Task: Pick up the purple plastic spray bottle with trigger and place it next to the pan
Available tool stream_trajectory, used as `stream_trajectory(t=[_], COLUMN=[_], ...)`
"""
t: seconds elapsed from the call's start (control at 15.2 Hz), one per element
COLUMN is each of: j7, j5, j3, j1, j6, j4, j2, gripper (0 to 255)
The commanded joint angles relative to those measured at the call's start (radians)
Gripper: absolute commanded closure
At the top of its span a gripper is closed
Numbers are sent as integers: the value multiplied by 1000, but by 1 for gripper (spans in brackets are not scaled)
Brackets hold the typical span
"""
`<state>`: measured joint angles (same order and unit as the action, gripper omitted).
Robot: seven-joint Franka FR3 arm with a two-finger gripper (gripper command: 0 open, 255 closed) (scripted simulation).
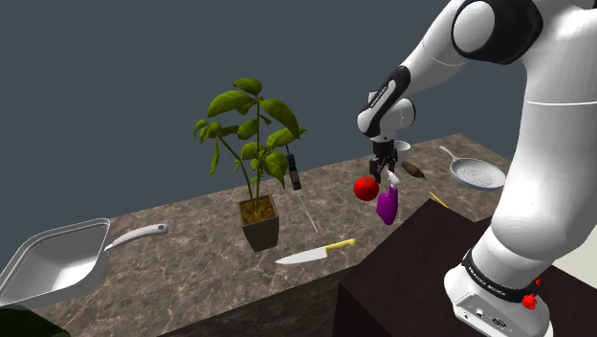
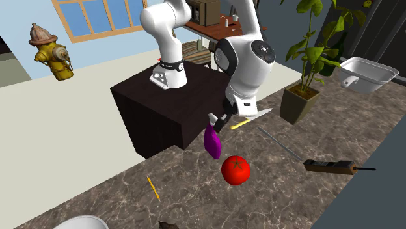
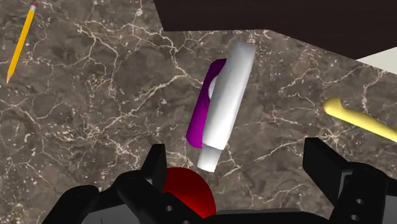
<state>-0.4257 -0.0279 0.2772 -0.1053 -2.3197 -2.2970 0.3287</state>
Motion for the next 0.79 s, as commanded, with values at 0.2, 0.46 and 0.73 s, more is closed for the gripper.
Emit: stream_trajectory(t=[0.2,0.46,0.73], j7=[-73,-91,-98], j5=[-69,-86,-96], j3=[-37,-53,-62], j1=[-56,-75,-83], j6=[-52,-81,-127], j4=[135,171,164], j2=[214,286,325], gripper=[0,0,0])
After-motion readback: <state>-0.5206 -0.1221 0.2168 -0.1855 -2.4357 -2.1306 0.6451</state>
